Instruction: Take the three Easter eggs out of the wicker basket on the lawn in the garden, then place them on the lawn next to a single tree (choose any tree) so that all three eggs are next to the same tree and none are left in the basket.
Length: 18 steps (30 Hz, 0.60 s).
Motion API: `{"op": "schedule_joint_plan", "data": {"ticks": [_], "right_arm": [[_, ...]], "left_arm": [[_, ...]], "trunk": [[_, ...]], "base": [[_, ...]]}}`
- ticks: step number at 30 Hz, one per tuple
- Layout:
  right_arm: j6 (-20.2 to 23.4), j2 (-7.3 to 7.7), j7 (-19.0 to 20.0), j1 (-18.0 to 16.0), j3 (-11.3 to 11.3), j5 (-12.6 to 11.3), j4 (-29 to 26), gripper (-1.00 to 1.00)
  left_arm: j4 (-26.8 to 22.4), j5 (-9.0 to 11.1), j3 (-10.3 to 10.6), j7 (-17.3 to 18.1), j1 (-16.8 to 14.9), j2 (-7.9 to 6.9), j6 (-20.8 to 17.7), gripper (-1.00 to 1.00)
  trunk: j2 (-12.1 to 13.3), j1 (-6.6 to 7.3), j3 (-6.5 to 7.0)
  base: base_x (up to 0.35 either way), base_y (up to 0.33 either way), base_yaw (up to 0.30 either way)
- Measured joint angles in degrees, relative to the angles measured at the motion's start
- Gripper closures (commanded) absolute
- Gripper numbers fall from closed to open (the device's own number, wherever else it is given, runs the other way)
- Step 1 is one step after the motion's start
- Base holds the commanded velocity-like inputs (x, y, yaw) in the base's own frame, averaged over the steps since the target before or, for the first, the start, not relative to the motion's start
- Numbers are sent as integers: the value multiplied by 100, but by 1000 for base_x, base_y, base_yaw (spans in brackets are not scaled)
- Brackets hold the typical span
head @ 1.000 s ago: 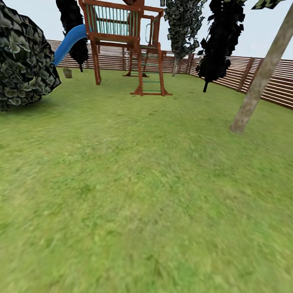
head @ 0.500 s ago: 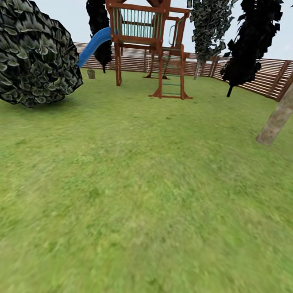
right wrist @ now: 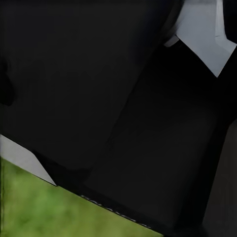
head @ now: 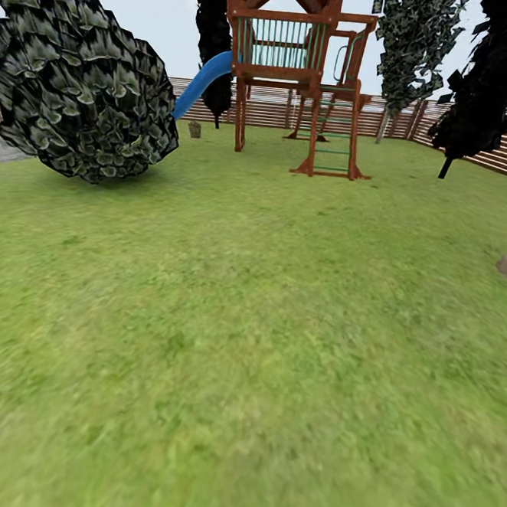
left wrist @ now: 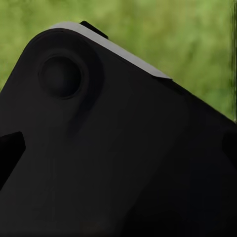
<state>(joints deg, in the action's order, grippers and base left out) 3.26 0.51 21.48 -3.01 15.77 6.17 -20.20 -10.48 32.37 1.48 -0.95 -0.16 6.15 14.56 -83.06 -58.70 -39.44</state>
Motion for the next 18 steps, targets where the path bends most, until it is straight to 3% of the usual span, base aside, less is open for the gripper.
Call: {"op": "schedule_joint_plan", "data": {"ticks": [7,18], "right_arm": [[0,0,7,1,-1,0,-2,-100],[0,8,26,2,0,-6,6,-100]], "left_arm": [[0,0,-1,0,0,0,0,-100],[-1,0,-2,0,0,0,-4,-100]], "trunk": [[0,0,-7],[0,0,-9]], "base": [[328,-185,140],[328,-185,11]]}}
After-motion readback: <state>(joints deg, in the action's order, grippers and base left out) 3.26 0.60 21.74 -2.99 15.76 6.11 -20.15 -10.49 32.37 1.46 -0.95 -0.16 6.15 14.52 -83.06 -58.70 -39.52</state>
